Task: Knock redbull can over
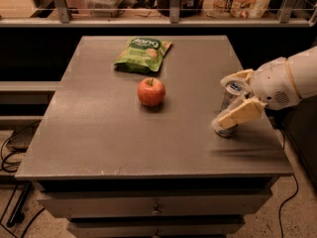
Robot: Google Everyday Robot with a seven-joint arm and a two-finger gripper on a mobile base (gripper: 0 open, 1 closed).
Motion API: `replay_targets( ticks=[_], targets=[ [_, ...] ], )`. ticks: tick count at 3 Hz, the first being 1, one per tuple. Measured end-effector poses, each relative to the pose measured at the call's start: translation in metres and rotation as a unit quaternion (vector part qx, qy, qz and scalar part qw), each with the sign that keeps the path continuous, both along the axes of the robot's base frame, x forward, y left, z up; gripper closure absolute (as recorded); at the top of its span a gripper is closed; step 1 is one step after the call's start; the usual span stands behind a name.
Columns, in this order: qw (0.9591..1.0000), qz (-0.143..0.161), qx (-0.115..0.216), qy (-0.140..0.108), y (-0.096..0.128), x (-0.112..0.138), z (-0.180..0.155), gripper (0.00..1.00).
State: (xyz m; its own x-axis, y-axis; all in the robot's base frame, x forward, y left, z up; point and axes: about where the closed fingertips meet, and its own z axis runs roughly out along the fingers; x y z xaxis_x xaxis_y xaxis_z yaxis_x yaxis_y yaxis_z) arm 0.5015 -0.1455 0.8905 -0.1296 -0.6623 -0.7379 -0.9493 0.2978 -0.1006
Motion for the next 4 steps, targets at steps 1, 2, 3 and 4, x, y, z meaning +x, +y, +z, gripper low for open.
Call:
replay_targets(
  ticks=[1, 2, 3, 4],
  targets=[
    [0.9994, 0.024, -0.023, -0.012, 0.016, 0.000, 0.007, 0.49],
    [0.9938, 0.045, -0.097, -0.031, 0.041, 0.001, 0.014, 0.73],
    [0.9805, 0.059, -0.182, -0.046, 0.059, 0.005, 0.016, 0.95],
    [0.9572, 0.079, -0.273, -0.055, 0.083, 0.003, 0.002, 0.91]
  ],
)
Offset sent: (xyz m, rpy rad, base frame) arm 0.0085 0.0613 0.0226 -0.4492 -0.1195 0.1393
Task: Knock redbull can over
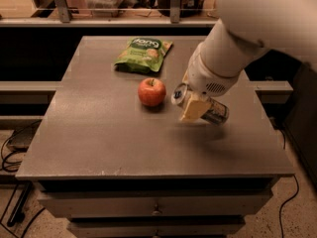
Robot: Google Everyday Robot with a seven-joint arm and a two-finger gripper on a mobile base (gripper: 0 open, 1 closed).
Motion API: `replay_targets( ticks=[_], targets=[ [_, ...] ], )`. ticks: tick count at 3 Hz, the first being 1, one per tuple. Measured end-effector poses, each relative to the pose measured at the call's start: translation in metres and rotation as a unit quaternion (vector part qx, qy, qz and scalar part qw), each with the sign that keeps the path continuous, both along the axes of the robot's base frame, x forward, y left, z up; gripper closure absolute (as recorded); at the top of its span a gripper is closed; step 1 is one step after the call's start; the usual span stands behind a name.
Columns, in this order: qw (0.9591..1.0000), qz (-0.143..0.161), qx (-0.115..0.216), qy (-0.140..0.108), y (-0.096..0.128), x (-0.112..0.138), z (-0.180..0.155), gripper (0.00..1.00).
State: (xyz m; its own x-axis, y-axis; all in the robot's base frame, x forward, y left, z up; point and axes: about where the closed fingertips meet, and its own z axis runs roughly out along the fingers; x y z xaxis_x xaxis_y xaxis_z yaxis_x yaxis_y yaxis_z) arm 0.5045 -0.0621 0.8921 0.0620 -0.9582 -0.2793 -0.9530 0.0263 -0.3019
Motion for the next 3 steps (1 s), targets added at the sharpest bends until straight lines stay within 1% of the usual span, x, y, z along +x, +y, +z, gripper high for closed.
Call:
replay_targets(
  ticks=[1, 2, 3],
  targets=[
    [0.9956, 0.008, -0.093, -0.001, 0.006, -0.001, -0.028, 0.68],
    [0.9797, 0.009, -0.200, -0.003, -0.012, 0.008, -0.054, 0.37],
    [0.9781, 0.007, -0.208, 0.009, -0.013, 0.011, -0.056, 0.14]
  ],
)
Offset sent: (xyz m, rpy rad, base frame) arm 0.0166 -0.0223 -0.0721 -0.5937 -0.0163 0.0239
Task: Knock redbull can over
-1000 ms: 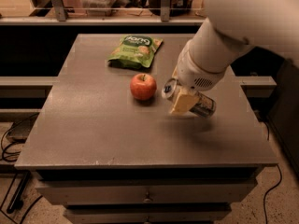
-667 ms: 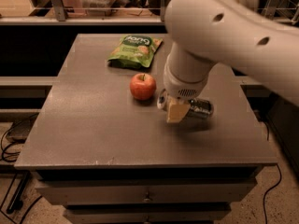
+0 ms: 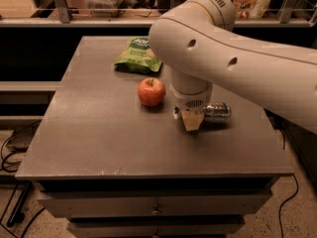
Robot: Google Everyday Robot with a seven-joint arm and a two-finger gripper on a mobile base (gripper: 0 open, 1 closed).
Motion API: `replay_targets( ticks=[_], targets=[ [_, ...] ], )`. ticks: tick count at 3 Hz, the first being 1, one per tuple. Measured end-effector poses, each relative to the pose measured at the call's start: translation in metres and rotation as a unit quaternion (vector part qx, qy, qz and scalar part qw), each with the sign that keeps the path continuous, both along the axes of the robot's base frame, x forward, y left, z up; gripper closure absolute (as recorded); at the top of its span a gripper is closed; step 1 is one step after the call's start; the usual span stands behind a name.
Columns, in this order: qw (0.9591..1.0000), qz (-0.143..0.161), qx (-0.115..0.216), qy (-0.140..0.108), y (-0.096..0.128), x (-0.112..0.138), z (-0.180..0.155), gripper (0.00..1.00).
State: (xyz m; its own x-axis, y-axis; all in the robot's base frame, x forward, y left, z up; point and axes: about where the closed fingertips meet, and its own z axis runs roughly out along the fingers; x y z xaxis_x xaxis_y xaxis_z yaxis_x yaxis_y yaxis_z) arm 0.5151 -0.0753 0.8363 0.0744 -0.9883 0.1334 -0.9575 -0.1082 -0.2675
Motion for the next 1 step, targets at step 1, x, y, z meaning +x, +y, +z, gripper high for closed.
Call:
replay_targets(
  ticks=[1],
  targets=[
    [1.0000, 0.000, 0.000, -0.002, -0.0006, -0.0006, 0.0013, 0.00]
  ],
)
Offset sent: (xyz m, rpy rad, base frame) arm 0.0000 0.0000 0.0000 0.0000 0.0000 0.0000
